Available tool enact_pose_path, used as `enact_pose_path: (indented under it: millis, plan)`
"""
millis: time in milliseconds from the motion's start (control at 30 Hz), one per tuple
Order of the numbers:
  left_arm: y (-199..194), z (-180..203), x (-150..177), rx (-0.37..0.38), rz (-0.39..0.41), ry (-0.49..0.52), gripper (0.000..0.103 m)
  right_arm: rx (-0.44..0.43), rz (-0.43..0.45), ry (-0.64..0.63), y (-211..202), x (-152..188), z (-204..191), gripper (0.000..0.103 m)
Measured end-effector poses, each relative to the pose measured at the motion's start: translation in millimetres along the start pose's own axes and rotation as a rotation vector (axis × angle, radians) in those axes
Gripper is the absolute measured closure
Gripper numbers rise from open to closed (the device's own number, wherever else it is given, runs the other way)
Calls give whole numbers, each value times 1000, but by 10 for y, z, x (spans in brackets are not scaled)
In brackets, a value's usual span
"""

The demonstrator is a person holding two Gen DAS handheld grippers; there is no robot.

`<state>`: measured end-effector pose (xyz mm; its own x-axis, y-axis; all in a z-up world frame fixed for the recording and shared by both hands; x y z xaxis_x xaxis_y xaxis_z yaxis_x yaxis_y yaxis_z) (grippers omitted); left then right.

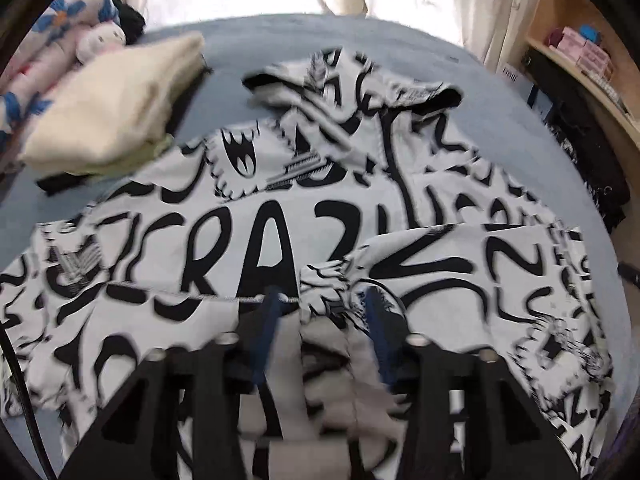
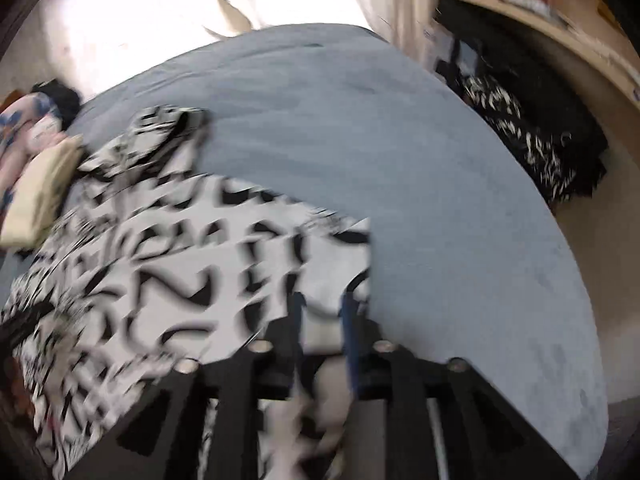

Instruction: Fold large clothes

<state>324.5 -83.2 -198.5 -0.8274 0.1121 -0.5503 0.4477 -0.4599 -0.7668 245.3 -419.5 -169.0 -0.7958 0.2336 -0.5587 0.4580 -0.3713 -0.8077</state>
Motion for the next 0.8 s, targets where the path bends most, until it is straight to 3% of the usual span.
enact_pose_path:
  millis: [33,67,133,233,267,333,367,400,467,533,600,800]
  plan:
    - [-86,68,35,24,21,-2,39,-31,9,-11,-135,116,-150,51]
    - [-159,163,70,57,43,-3,39,-59,17,-15,-198,193,-258,43]
    - [-196,337,174,102,55,3,39,-119,3,-22,-309,394,-606,43]
    - [-92,503,453,119,30,6,39,-112,2,-59,-256,634,-990,43]
    - [8,515,557,116,-2,-1,39,-116,-21,-76,-173,734,-1092,43]
    - [230,497,712,90,-59,-19,39,-116,-71,-96,7,905,-1224,61]
    - [309,465,770,72,-78,-19,40,-85,-88,-100,102,976,-1194,77]
    - [392,420,834,48,-97,-7,45,-42,-99,-94,205,1026,-1076,87]
    - [444,402,888,31,-108,31,48,11,-114,-38,328,1083,-768,88]
    - [427,413,913,33,-100,51,48,-5,-141,78,382,1140,-379,103]
    - [429,422,915,46,-100,51,48,-99,-179,189,375,1196,-163,103]
    - [377,468,898,28,-87,52,47,-83,-174,196,258,1245,-132,100]
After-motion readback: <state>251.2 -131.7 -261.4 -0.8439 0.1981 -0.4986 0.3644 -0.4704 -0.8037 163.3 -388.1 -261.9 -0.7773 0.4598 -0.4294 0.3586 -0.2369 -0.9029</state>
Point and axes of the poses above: each gripper's, at about its wrist camera, not at the fingertips, and y roughly the way its jaws point, z to its right, x to its underside, the point moved 10 cm from there along y, roughly the way its jaws point, and after that the axes turned 13 degrees about x, right-handed, at the moved point
